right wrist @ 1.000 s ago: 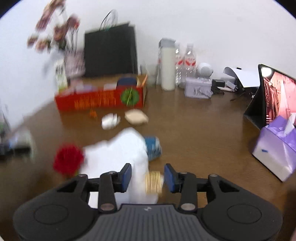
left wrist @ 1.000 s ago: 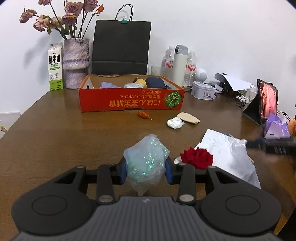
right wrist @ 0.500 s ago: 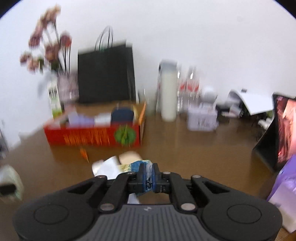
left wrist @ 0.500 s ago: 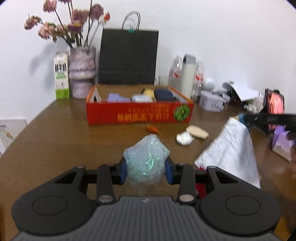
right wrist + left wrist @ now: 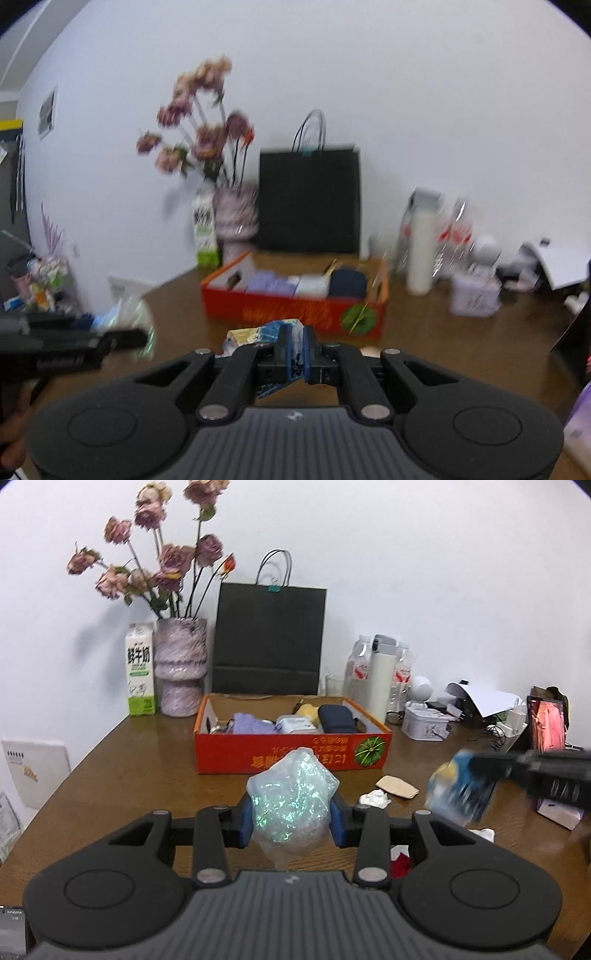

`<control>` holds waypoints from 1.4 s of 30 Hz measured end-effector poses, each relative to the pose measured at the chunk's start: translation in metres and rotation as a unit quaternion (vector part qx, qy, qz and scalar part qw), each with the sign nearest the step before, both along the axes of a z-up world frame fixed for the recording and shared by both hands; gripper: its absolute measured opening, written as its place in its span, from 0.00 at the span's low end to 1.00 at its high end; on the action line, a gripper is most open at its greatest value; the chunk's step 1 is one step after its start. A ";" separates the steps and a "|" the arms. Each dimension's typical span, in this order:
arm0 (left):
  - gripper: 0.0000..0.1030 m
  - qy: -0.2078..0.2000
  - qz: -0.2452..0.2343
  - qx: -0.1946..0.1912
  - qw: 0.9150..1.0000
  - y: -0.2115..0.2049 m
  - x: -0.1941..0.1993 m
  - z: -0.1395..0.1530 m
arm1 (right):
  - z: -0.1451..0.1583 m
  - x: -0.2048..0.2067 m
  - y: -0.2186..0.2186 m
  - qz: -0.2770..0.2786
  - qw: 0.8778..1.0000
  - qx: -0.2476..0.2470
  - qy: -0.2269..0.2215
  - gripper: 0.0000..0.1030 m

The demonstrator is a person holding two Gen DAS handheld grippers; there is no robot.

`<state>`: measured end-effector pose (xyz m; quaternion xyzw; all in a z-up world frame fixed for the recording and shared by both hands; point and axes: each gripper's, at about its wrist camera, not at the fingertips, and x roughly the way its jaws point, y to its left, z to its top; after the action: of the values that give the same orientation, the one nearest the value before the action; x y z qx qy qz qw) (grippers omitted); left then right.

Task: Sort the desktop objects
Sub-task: 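Carry the sparkly bag into the box with the left gripper while the right carries the beige block, then grasp the red rose with the left gripper while the right grasps a white round tin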

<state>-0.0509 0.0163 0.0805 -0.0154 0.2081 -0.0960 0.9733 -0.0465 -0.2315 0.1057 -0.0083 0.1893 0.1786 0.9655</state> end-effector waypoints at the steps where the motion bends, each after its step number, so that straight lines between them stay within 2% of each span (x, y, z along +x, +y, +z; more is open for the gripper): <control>1: 0.38 0.003 0.004 0.000 1.000 0.003 0.003 0.000 | -0.004 0.002 0.006 0.006 1.000 0.001 0.008 0.05; 5: 0.38 0.010 0.013 0.007 1.000 0.015 0.035 0.017 | -0.005 0.034 0.019 0.010 1.000 0.002 0.028 0.05; 7: 0.38 0.019 0.010 0.010 1.000 0.022 0.072 0.034 | 0.004 0.055 0.023 0.012 1.000 0.000 0.027 0.05; 9: 0.38 0.043 0.005 -0.001 0.999 0.028 0.123 0.050 | 0.019 0.093 0.027 0.012 1.000 0.002 0.027 0.05; 12: 0.38 0.090 0.011 0.002 0.996 0.023 0.207 0.058 | 0.037 0.170 0.040 0.008 0.998 0.015 0.059 0.05; 14: 0.38 0.144 0.015 -0.004 0.989 0.020 0.264 0.048 | 0.035 0.232 0.051 -0.002 0.994 0.026 0.108 0.05; 17: 0.38 0.224 0.026 -0.001 0.974 0.016 0.326 0.019 | 0.015 0.302 0.070 -0.020 0.983 0.002 0.181 0.05; 19: 0.41 0.257 0.053 0.024 0.965 0.011 0.349 0.002 | -0.005 0.332 0.084 -0.029 0.975 -0.025 0.220 0.05; 21: 0.50 0.280 0.061 0.044 0.957 0.008 0.361 -0.009 | -0.024 0.354 0.092 -0.039 0.964 -0.045 0.260 0.07; 23: 0.70 0.287 0.058 0.047 0.955 0.009 0.361 -0.012 | -0.038 0.368 0.096 -0.049 0.956 -0.056 0.283 0.15; 25: 0.81 0.263 0.047 0.037 0.963 0.010 0.351 -0.005 | -0.041 0.369 0.097 -0.054 0.959 -0.044 0.275 0.52; 28: 0.91 0.247 0.045 0.043 0.967 0.012 0.334 0.005 | -0.024 0.352 0.093 -0.067 0.971 -0.050 0.222 0.66; 30: 0.92 0.247 0.051 0.042 0.967 0.011 0.325 0.014 | -0.012 0.342 0.089 -0.064 0.976 -0.062 0.197 0.72; 32: 0.98 0.231 0.056 0.036 0.971 0.011 0.308 0.025 | 0.003 0.325 0.082 -0.059 0.980 -0.058 0.182 0.73; 35: 1.00 0.199 0.058 0.046 0.977 0.006 0.281 0.038 | 0.022 0.297 0.070 -0.053 0.986 -0.053 0.151 0.81; 37: 1.00 0.177 0.057 0.053 0.981 0.001 0.254 0.044 | 0.029 0.271 0.063 -0.047 0.988 -0.062 0.130 0.82; 39: 1.00 0.149 0.051 0.034 0.987 -0.001 0.215 0.044 | 0.031 0.247 0.059 -0.045 0.990 -0.068 0.115 0.82; 42: 1.00 0.114 0.038 0.020 0.993 -0.004 0.155 0.029 | 0.023 0.190 0.042 -0.051 0.993 -0.055 0.094 0.86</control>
<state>0.1037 0.0120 0.1096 -0.0150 0.3188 -0.0524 0.9462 0.1436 -0.1900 0.1285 -0.0349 0.2887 0.1187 0.9494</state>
